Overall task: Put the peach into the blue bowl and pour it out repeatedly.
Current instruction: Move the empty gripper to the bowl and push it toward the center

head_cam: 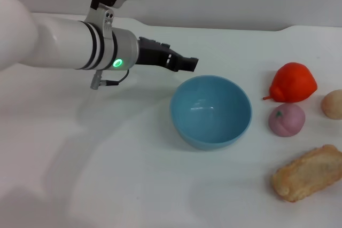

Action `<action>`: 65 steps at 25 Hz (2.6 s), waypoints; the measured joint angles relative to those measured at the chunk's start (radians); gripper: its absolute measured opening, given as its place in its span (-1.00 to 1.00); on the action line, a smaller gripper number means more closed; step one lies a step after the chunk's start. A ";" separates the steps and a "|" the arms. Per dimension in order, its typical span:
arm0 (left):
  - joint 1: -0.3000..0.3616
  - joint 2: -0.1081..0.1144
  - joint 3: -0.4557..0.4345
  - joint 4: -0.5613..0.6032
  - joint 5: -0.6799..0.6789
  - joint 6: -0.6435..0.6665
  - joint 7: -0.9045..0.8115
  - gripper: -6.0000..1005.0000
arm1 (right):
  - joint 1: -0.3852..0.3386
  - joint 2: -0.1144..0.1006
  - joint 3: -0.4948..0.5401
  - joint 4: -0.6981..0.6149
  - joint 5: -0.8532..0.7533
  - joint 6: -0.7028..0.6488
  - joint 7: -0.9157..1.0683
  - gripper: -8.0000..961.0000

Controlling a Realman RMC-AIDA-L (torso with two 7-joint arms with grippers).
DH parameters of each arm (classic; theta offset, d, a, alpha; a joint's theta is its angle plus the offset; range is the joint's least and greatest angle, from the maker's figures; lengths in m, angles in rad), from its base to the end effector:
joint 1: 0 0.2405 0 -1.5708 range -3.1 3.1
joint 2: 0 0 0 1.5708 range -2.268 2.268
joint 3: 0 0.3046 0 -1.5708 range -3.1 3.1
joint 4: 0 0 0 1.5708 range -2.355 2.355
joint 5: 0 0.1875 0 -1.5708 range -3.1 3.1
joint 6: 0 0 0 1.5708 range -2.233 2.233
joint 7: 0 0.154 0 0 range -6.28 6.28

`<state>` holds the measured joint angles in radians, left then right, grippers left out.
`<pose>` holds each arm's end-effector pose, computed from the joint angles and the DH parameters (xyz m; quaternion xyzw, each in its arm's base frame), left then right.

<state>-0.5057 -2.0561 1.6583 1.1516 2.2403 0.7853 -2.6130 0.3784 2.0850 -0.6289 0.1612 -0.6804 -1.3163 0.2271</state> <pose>-0.2197 0.3901 -0.0807 -0.8943 -0.3510 -0.0570 0.2717 0.4009 0.2904 -0.0214 -0.6279 0.3246 0.2865 0.6468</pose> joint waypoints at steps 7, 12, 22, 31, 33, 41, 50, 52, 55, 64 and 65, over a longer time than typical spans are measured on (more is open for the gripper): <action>-0.076 -0.007 -0.005 -0.131 -0.003 0.024 0.004 0.60 | 0.003 0.000 0.000 0.000 0.003 -0.002 0.000 0.21; -0.147 -0.013 0.019 -0.284 -0.021 -0.014 0.004 0.60 | 0.005 0.000 0.000 0.000 0.002 -0.002 0.000 0.21; -0.174 -0.014 0.087 -0.395 -0.083 -0.096 0.005 0.60 | 0.001 0.000 0.002 0.000 0.004 0.002 0.000 0.21; -0.169 -0.012 0.121 -0.403 -0.119 -0.099 0.005 0.60 | 0.000 -0.001 0.002 0.000 0.004 0.002 0.000 0.21; -0.172 -0.011 0.128 -0.398 -0.120 -0.095 0.005 0.55 | 0.001 -0.001 0.002 0.000 0.004 0.003 0.000 0.21; -0.174 -0.013 0.132 -0.391 -0.120 -0.098 0.003 0.15 | 0.001 -0.002 0.002 -0.001 0.004 0.003 0.000 0.21; -0.174 -0.012 0.135 -0.386 -0.120 -0.095 -0.004 -0.57 | 0.000 -0.002 0.002 0.004 0.004 0.005 0.000 0.21; -0.183 -0.011 0.135 -0.383 -0.120 -0.091 -0.004 -0.71 | 0.003 -0.002 0.001 0.013 0.004 0.015 0.005 0.21; -0.190 -0.009 0.133 -0.374 -0.119 -0.084 -0.002 -0.92 | 0.007 -0.004 0.002 0.018 0.003 0.039 0.031 0.21; -0.246 -0.001 0.096 -0.306 -0.011 -0.015 -0.004 -0.99 | 0.011 -0.013 -0.013 0.004 -0.028 0.046 0.151 0.21; -0.281 -0.003 0.055 -0.298 0.069 0.033 -0.014 -0.99 | 0.012 -0.015 -0.013 -0.008 -0.057 0.043 0.169 0.21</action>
<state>-0.7871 -2.0586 1.7137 0.8532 2.3094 0.8187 -2.6272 0.3905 2.0703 -0.6421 0.1534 -0.7371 -1.2729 0.3965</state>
